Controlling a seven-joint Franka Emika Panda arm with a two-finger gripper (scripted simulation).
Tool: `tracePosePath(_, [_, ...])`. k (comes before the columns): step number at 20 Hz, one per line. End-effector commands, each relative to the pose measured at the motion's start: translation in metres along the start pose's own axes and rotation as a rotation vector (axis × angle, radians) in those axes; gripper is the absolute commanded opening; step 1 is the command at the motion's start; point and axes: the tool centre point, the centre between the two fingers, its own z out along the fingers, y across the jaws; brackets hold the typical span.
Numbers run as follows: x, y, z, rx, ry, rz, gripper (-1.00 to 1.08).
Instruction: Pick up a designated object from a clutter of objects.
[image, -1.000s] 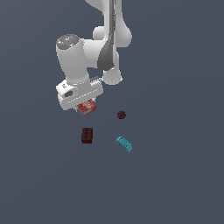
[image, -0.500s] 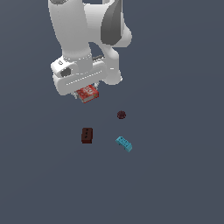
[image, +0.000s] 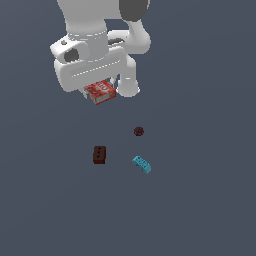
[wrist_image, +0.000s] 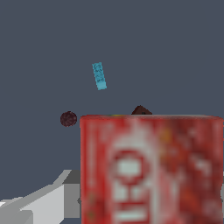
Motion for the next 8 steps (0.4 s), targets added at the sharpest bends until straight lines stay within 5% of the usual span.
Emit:
tracePosePath(1, [0.003,-0.001,-0.011,0.001,-0.001,0.000,-1.00])
tracePosePath(8, [0.006,-0.002,-0.023,0.002,0.000,0.000,-1.00])
